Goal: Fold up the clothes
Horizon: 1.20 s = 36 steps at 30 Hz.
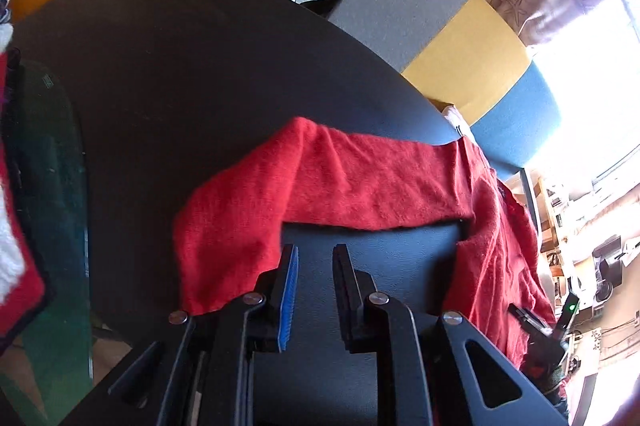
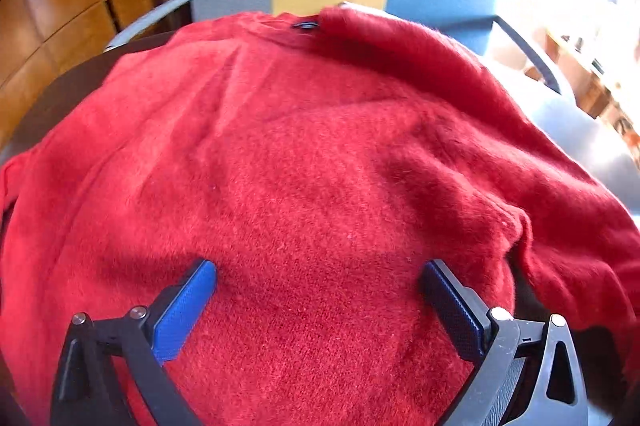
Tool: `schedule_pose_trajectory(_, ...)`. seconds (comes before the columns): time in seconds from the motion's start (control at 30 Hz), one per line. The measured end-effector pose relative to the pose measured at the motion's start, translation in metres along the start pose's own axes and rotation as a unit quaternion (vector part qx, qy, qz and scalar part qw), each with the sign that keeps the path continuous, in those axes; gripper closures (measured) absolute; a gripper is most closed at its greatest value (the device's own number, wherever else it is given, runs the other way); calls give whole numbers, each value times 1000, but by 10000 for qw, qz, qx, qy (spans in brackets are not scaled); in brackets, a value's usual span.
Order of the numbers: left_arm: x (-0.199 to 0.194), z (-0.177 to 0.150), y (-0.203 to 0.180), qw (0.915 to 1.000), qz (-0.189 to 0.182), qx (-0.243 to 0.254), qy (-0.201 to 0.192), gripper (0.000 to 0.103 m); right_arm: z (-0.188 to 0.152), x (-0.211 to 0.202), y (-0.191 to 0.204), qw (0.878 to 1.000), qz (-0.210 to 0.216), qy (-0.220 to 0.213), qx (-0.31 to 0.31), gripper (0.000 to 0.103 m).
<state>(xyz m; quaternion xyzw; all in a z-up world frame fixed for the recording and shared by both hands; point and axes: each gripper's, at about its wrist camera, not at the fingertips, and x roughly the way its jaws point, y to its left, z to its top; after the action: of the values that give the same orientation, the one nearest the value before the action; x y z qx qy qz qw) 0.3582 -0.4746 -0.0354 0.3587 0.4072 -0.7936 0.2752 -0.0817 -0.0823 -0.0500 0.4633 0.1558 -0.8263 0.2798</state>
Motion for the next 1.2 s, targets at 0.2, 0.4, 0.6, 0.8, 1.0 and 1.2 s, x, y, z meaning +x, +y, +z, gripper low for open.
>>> schedule_pose_trajectory(0.2,27,-2,-32,9968,-263,724,228,85,1,-5,24,9995,181,-276,13,0)
schedule_pose_trajectory(0.4,58,27,-34,9975,119,674,151,85,-8,10,54,9986,323,-352,-213,0)
schedule_pose_trajectory(0.6,80,59,0,9948,993,217,-18,82,-6,14,55,9982,373,-434,-169,0)
schedule_pose_trajectory(0.8,89,94,18,9819,1874,183,-218,82,-10,14,46,9982,349,-454,-191,0)
schedule_pose_trajectory(1.0,103,135,27,9612,2749,124,-195,81,-9,17,46,9985,295,-437,-155,0)
schedule_pose_trajectory(1.2,72,154,19,9781,1990,-386,-481,81,-11,16,45,9984,309,-461,-135,0)
